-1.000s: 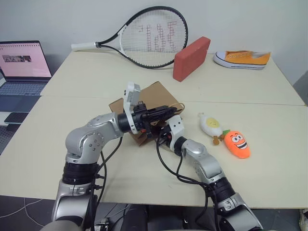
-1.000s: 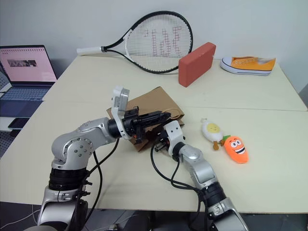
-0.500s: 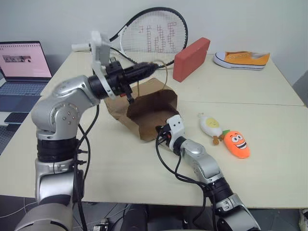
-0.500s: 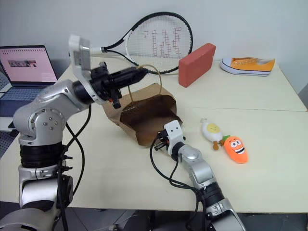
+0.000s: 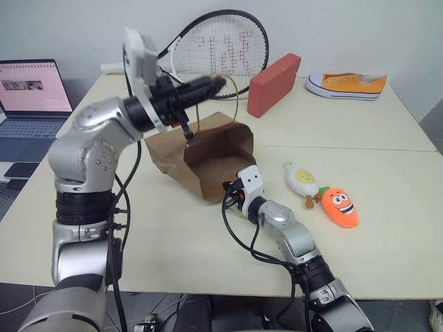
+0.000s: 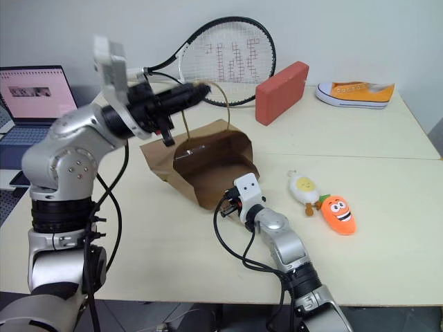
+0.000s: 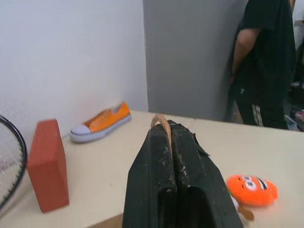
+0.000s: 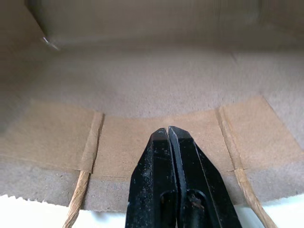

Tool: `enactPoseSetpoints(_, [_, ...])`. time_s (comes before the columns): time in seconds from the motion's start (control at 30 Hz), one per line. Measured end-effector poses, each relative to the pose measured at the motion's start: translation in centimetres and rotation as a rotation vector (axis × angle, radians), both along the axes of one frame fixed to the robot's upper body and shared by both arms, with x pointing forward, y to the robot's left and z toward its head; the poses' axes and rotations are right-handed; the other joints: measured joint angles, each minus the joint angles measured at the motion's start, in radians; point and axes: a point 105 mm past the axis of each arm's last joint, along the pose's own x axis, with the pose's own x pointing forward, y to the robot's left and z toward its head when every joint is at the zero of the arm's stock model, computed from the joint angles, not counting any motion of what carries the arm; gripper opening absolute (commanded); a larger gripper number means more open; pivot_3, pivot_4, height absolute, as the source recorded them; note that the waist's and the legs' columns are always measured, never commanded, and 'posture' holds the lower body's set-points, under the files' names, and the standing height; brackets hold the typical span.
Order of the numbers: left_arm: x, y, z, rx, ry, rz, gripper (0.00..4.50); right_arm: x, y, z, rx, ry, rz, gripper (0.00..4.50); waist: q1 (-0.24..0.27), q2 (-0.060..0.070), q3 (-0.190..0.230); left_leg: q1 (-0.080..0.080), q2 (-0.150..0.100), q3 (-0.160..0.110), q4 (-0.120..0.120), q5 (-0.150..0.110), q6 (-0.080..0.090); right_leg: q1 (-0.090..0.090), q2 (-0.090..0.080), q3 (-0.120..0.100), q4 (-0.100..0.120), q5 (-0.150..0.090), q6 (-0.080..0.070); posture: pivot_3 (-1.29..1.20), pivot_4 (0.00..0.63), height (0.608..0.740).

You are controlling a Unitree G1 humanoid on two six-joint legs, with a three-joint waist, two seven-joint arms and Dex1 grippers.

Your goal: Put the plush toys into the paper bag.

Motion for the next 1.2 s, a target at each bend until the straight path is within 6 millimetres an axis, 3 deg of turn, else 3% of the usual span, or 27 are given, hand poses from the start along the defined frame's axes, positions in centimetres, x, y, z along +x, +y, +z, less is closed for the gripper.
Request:
enactPoseSetpoints(0.3, [-1.9, -1.6, -3.3, 0.051, 0.065, -0.074, 0.0, 0.0, -1.3, 1.1, -0.007, -0.005, -0.009, 0.04, 0.002, 0.0, 0.0, -0.002, 0.0, 0.0, 0.0, 0.0, 0.0, -0.002, 0.0, 0.0, 0.0, 0.0, 0.0, 0.0, 0.15, 0.74])
enactPoseSetpoints(0.53, [-2.2, -1.9, -4.1, 0.063, 0.082, -0.08, 0.0, -2.5, -2.9, 3.8, -0.051, -0.069, 0.132, 0.04, 0.0, 0.0, 0.0, -0.004, 0.0, 0.0, -0.001, 0.0, 0.0, -0.004, 0.0, 0.0, 0.0, -0.001, -0.001, 0.0, 0.15, 0.74])
enactPoseSetpoints(0.67, [-2.4, -2.4, -4.4, 0.059, 0.092, -0.101, 0.0, -4.4, -4.1, 5.7, -0.052, -0.073, 0.242, 0.95, 0.003, 0.0, 0.0, -0.004, 0.0, 0.0, 0.0, 0.0, 0.0, -0.004, 0.0, -0.001, -0.001, -0.001, -0.001, 0.0, 0.15, 0.74])
enactPoseSetpoints(0.87, [-2.6, -2.9, -5.1, 0.064, 0.113, -0.124, 0.0, -6.0, -8.7, 8.6, -0.134, -0.105, 0.296, 3.12, 0.009, 0.0, 0.0, -0.005, 0.0, 0.0, -0.001, 0.0, 0.0, -0.004, 0.0, -0.001, -0.001, -0.001, -0.001, 0.0, 0.15, 0.74])
enactPoseSetpoints(1.0, [-3.0, -3.3, -5.4, 0.069, 0.119, -0.148, 0.0, -6.2, -11.4, 9.1, -0.233, -0.127, 0.262, 4.48, 0.008, 0.0, 0.0, -0.005, 0.0, 0.001, 0.0, 0.0, 0.0, -0.004, 0.0, 0.0, -0.001, -0.001, -0.001, 0.0, 0.15, 0.74])
enactPoseSetpoints(1.2, [-3.4, -3.0, -5.5, 0.076, 0.133, -0.164, 0.0, -6.1, -15.0, 7.5, -0.453, -0.15, 0.2, 4.48, 0.008, 0.0, 0.0, -0.005, 0.0, 0.002, 0.0, 0.0, 0.0, -0.004, 0.0, 0.0, -0.001, -0.001, -0.001, 0.0, 0.15, 0.74])
